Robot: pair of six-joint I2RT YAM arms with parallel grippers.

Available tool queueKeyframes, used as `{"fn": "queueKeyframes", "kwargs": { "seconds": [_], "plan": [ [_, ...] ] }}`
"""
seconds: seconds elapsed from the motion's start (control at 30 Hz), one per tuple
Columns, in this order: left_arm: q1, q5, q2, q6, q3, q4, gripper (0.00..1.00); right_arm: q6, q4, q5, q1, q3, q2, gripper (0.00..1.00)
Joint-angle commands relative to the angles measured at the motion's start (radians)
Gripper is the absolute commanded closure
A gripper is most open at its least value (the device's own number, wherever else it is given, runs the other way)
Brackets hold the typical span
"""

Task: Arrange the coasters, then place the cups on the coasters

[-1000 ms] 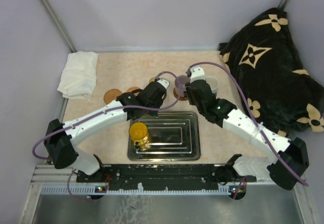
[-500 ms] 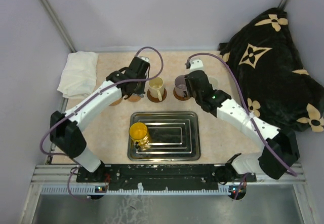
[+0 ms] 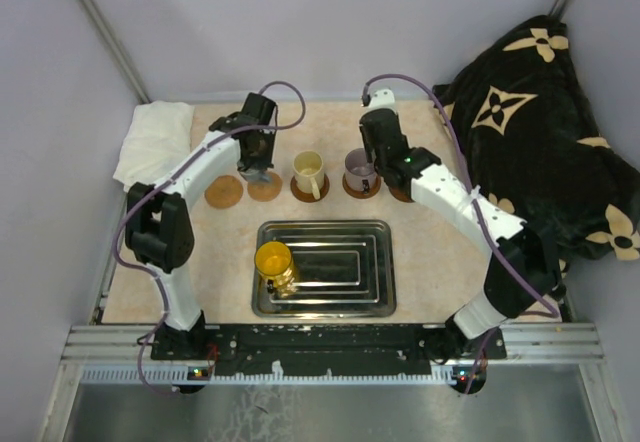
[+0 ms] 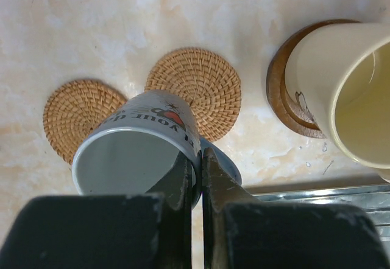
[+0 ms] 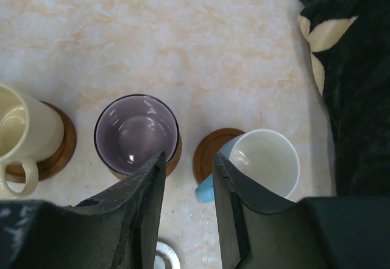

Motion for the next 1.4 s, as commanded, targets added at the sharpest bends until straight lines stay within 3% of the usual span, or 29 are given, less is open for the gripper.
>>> {"fn": "queueKeyframes", "kwargs": {
  "seconds": [0.0, 0.27, 0.6, 0.93, 1.37],
  "plan": [
    [0.062, 0.167, -0.017, 0.123, 0.014, 0.109, 1.0, -0.015, 0.026, 0.084, -0.013, 0.086, 0.041, 0.62],
    [0.129, 0.335, 0.006, 0.246, 0.013, 0.103, 0.99, 0.021, 0.003, 0.134, -0.016, 0.142, 0.109, 0.62],
    [0.13, 0.434, 0.081, 0.277, 0.137, -0.087, 0.95, 0.045, -0.001, 0.133, -0.016, 0.157, 0.128, 0.61],
    [0.123, 0.421, 0.094, 0.273, 0.12, -0.103, 0.9, 0.057, 0.001, 0.11, -0.016, 0.153, 0.128, 0.61],
    [0.085, 0.248, 0.142, 0.237, 0.119, -0.044, 0.86, 0.049, 0.009, 0.094, -0.016, 0.155, 0.128, 0.61]
  ]
}}
